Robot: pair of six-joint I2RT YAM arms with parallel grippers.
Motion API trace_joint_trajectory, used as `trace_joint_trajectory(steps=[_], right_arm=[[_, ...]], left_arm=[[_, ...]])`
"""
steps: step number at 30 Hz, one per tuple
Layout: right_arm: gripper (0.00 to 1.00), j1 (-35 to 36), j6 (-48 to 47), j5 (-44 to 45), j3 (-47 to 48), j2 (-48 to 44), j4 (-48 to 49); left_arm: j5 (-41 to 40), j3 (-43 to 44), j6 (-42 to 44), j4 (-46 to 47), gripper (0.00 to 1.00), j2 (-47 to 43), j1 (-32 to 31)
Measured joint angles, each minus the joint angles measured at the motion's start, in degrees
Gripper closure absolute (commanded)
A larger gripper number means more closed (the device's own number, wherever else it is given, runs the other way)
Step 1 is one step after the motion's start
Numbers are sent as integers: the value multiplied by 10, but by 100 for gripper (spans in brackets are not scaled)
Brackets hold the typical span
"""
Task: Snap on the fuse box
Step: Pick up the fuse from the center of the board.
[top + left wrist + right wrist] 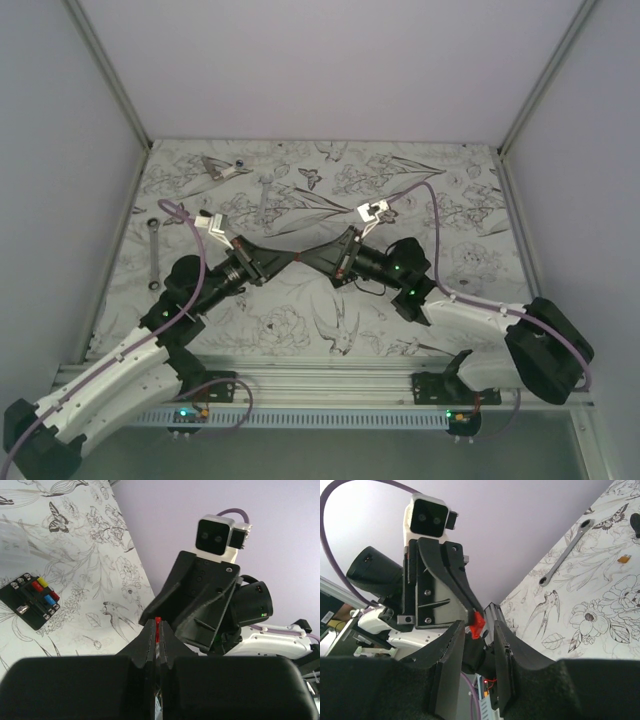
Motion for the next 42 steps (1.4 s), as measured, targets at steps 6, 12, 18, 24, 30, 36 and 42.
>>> trace_joint_trajectory(steps=[6,12,18,24,30,36,42], right_arm=[[76,0,22,7,0,12,21],[87,0,33,11,0,12,37],[100,-1,41,17,0,13,44],[100,-1,42,16,0,15,52],[100,0,6,16,1,7,12],[100,1,-97,58,32,-39,-156],[100,2,-208,134,103,-52,-356]], left_arm=[[-10,0,5,8,100,0,-14],[-16,0,7,16,100,0,-20],[-22,0,10,24,100,-2,-23],[-24,0,11,28,89,-3,-25],[-35,-10,16,36,55,-3,-27],[-83,-38,41,2,35,-11,-28],[-131,-3,91,-105,25,19,-29]])
